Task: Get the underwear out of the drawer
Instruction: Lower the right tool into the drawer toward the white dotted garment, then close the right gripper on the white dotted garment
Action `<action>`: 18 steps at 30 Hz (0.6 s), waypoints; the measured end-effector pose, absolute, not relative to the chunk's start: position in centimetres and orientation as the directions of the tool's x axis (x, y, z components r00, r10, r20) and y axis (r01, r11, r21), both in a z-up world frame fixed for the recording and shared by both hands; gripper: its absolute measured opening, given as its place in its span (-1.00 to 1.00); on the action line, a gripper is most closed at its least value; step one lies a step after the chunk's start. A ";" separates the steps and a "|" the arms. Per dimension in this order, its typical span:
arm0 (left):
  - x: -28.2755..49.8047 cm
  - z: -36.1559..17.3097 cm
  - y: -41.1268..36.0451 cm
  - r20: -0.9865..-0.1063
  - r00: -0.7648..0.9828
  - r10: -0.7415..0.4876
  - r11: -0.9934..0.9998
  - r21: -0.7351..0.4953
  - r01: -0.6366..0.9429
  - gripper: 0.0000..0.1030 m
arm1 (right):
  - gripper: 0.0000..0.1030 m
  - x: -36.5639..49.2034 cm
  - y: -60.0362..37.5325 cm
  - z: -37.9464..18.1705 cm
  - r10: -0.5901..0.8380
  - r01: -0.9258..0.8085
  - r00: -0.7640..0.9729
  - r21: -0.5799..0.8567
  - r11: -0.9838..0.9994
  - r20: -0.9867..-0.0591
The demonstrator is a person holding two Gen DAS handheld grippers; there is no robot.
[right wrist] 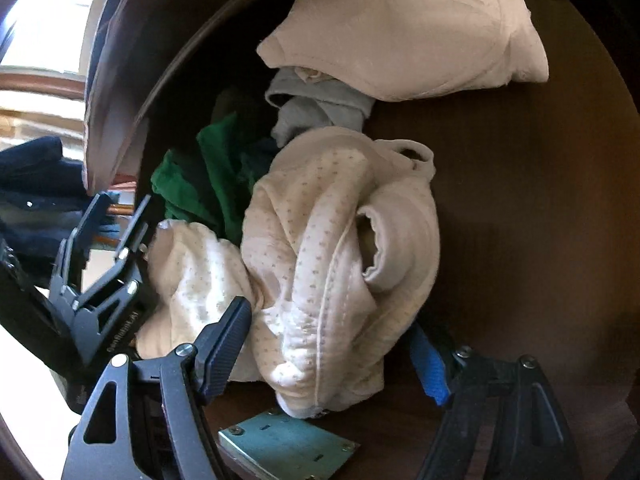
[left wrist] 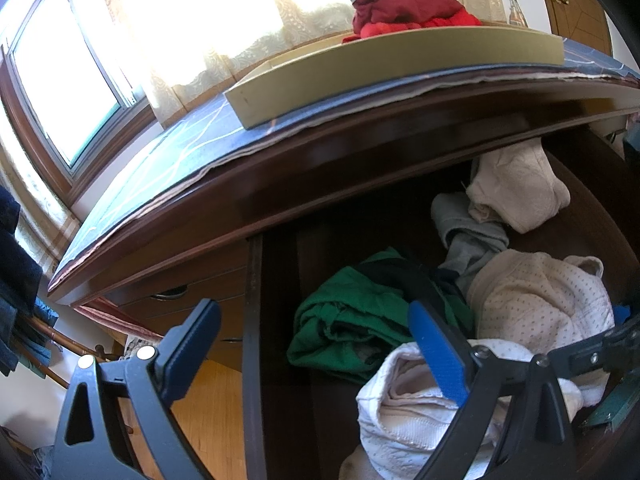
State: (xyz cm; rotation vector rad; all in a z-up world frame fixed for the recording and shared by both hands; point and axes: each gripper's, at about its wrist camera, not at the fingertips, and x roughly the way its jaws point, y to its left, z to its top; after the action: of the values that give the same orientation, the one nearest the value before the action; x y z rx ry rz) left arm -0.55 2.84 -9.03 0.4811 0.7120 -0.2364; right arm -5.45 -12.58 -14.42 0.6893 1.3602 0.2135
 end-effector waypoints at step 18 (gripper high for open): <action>-0.7 -9.2 2.7 -0.672 0.739 -0.043 0.862 0.349 0.367 0.87 | -0.59 -8.3 -13.0 -9.2 0.406 0.083 0.432 0.484 0.871 -0.805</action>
State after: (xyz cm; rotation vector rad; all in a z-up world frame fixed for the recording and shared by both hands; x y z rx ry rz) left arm -0.70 2.66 -9.17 0.4896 0.7084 -0.2351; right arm -8.32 -13.02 -9.19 0.4983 1.1180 0.2121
